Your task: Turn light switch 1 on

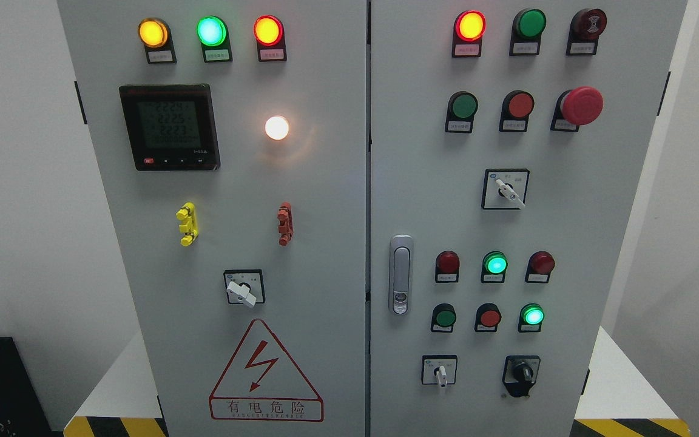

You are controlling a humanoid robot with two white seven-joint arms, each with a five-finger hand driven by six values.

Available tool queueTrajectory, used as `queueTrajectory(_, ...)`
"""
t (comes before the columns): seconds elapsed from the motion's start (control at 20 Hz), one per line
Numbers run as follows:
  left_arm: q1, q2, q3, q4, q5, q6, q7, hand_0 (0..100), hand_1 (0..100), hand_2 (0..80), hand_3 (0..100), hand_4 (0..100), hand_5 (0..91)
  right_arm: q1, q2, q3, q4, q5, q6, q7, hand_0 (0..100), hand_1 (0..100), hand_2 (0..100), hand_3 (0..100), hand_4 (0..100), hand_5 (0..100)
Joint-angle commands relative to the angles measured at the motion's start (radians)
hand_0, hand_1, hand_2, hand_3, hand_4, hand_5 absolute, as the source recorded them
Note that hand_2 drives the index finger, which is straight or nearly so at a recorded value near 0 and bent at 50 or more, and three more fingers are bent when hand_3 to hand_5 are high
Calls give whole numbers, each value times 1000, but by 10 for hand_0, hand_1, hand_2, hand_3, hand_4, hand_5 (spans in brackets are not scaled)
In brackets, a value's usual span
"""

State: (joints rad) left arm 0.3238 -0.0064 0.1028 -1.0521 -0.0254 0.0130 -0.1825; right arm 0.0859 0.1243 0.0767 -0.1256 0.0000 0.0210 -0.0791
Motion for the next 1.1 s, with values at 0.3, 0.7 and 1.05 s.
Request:
queueTrajectory(0.3,-196,31,-216,911,-62,25,9,339,148,0,0,0,0,0,0,0,0,-25,0,-1,0,0,0,0,0,0)
queueTrajectory(0.7,-221,-24,-255,995,-64,108,80,355,107,0,0,0,0,0,0,0,0,-25,0,-1,0,0,0,0,0,0)
queueTrajectory(1.05,-221,-50,-245,989,-54,90,106,364,50,0,0,0,0,0,0,0,0,-25,0,-1,0,0,0,0,0,0)
